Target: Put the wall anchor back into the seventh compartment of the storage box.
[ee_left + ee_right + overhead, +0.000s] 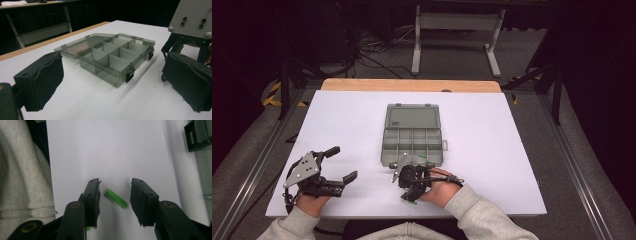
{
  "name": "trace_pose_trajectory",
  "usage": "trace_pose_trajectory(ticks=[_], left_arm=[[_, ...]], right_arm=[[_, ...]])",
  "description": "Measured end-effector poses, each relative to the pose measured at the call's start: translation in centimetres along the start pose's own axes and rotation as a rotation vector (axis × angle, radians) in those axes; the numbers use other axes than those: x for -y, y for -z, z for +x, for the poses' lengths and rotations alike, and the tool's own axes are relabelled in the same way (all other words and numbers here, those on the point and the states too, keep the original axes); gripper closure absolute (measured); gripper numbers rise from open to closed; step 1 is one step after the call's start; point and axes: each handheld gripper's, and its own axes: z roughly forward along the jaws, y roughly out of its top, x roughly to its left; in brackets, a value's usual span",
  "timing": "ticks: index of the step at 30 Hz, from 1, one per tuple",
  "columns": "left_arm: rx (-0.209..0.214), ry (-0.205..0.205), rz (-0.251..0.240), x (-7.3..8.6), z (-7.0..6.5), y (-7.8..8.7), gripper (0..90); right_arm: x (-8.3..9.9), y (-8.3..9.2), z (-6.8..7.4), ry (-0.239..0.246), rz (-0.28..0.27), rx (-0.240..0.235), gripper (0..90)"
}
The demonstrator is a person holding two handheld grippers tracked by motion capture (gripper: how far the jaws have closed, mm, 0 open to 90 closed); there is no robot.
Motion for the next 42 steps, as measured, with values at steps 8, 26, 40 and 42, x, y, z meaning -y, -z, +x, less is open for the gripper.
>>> trace_pose_trajectory(ticks=[8, 26, 40, 42], left_arm=[[0.000, 0.002, -0.002, 0.0, 0.0, 0.0, 3.8], [-0.003, 0.000, -0.008, 0.0, 0.0, 0.0, 3.9], [-0.003, 0.000, -0.009, 0.0, 0.0, 0.0, 3.9], [-0.003, 0.000, -0.009, 0.0, 0.0, 0.0, 3.9]], right_arm=[[0.1, 0.1, -0.1, 0.003, 0.013, 0.016, 73.3], [0.0, 0.5, -0.1, 0.008, 0.017, 0.022, 83.7], [-0.6, 3.5, -1.4, -0.005, -0.046, 0.055, 83.6], [-0.7, 3.9, -1.6, -0.009, -0.057, 0.062, 83.7]])
